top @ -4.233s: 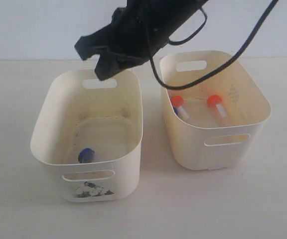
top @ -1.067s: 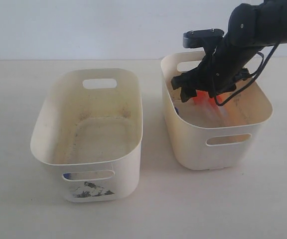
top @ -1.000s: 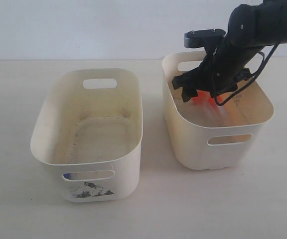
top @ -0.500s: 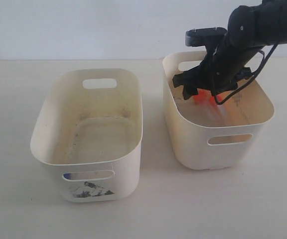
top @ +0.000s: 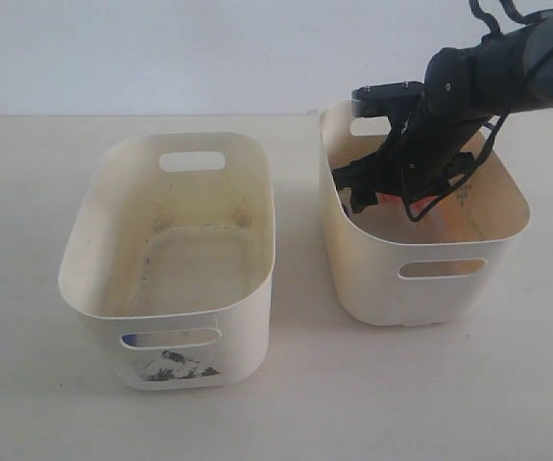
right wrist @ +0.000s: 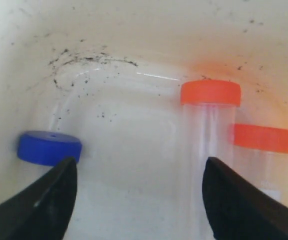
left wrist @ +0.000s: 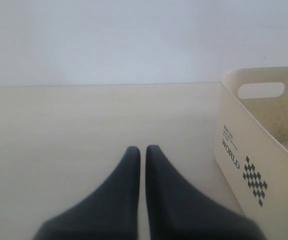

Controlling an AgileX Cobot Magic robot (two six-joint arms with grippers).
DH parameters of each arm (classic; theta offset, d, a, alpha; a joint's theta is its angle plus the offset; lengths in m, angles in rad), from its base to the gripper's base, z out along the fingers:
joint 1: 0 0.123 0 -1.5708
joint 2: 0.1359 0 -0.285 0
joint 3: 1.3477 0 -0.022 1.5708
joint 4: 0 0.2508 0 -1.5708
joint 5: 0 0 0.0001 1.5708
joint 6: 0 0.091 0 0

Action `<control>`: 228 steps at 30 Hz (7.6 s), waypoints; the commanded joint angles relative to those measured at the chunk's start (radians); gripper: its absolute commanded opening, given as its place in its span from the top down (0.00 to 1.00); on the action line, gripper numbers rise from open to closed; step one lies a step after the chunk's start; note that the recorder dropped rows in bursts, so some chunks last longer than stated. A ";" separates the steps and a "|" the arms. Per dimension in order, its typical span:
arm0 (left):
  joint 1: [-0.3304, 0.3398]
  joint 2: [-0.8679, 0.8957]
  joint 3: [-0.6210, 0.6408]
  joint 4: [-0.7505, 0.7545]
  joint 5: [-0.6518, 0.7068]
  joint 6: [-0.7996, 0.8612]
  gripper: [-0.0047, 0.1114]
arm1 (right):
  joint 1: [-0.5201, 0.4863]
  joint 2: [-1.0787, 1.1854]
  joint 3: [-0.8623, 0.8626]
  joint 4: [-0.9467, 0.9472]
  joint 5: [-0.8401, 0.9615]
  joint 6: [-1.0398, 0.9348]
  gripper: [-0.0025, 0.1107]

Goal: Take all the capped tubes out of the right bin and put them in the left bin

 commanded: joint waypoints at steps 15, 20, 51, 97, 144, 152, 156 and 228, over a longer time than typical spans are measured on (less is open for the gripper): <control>0.001 -0.003 -0.003 0.000 -0.001 -0.008 0.92 | 0.000 -0.003 0.001 0.125 0.056 -0.053 0.39; 0.001 -0.003 -0.003 0.000 -0.001 -0.008 0.92 | 0.000 -0.017 0.001 0.128 0.067 -0.053 0.39; 0.001 -0.003 -0.003 0.000 -0.001 -0.008 0.92 | 0.003 0.032 0.001 0.324 0.124 -0.226 0.39; 0.001 -0.003 -0.003 0.000 -0.001 -0.008 0.92 | 0.003 0.010 -0.209 0.081 0.382 -0.190 0.56; 0.001 -0.003 -0.003 0.000 -0.001 -0.008 0.92 | 0.044 -0.318 -0.305 0.610 0.705 -0.390 0.97; 0.001 -0.003 -0.003 0.000 -0.001 -0.008 0.92 | 0.274 -0.283 -0.305 0.537 0.705 -0.488 0.97; 0.001 -0.003 -0.003 0.000 -0.001 -0.008 0.92 | 0.343 -0.239 -0.305 0.441 0.634 -0.473 0.97; 0.001 -0.003 -0.003 0.000 -0.001 -0.008 0.92 | 0.358 -0.415 -0.407 -0.311 0.705 -0.006 0.98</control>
